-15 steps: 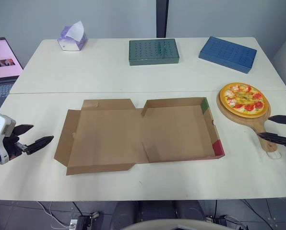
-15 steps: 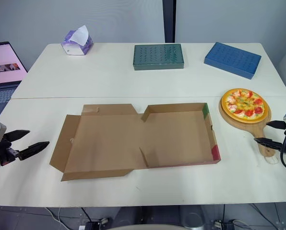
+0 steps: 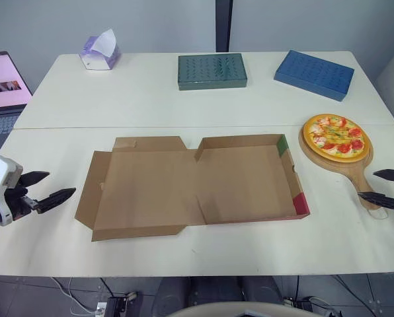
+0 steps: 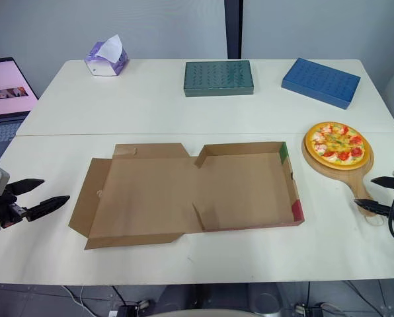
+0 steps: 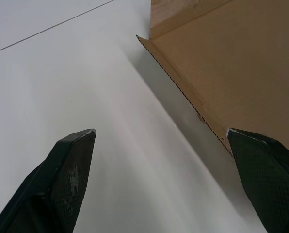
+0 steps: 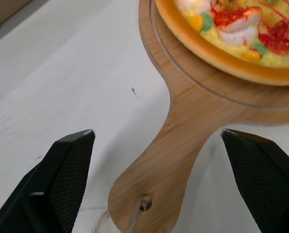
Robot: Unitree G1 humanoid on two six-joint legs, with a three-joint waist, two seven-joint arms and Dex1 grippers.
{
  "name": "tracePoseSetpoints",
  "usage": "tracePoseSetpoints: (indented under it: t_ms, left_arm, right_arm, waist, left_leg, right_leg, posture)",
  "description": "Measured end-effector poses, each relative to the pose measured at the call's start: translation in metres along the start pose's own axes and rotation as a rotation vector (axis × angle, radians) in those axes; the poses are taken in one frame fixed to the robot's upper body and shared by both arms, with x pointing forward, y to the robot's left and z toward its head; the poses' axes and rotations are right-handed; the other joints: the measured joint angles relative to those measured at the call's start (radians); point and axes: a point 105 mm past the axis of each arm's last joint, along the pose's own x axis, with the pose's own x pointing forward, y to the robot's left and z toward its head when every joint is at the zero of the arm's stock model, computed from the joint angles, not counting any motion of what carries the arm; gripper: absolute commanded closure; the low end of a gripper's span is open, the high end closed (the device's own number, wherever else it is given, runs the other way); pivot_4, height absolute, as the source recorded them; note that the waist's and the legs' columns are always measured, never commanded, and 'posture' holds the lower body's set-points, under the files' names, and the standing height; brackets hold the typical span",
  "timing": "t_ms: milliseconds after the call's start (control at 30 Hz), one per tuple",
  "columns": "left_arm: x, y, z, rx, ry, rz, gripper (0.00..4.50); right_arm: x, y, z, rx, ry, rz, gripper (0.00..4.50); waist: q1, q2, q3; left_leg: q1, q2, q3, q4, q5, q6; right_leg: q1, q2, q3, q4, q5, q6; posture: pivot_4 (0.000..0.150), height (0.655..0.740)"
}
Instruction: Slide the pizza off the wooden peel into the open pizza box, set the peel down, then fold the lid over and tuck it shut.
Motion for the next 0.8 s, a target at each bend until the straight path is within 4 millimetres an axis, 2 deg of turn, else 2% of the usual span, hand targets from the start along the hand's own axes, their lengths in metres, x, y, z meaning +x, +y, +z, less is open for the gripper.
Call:
tracePoseSetpoints:
  t_ms: [300, 800]
  left_arm:
    - [0.002, 0.001, 0.011, 0.012, -0.054, -0.028, 0.0]
    - [-0.007, -0.002, 0.007, -0.046, -0.053, -0.042, 0.0]
  right_arm:
    - [-0.002, -0.001, -0.004, 0.009, 0.009, -0.019, 0.02]
    - [-0.002, 0.0, -0.012, 0.023, 0.029, -0.035, 0.02]
  waist:
    - [-0.001, 0.0, 0.0]
    - [-0.001, 0.0, 0.0]
  left_leg:
    - [0.0, 0.0, 0.001, 0.0, 0.0, 0.0]
    - [0.0, 0.0, 0.001, 0.0, 0.0, 0.0]
  right_leg:
    - [0.0, 0.0, 0.001, 0.0, 0.0, 0.0]
    - [0.0, 0.0, 0.002, 0.0, 0.0, 0.001]
  posture:
    - [0.15, 0.74]
    - [0.15, 0.74]
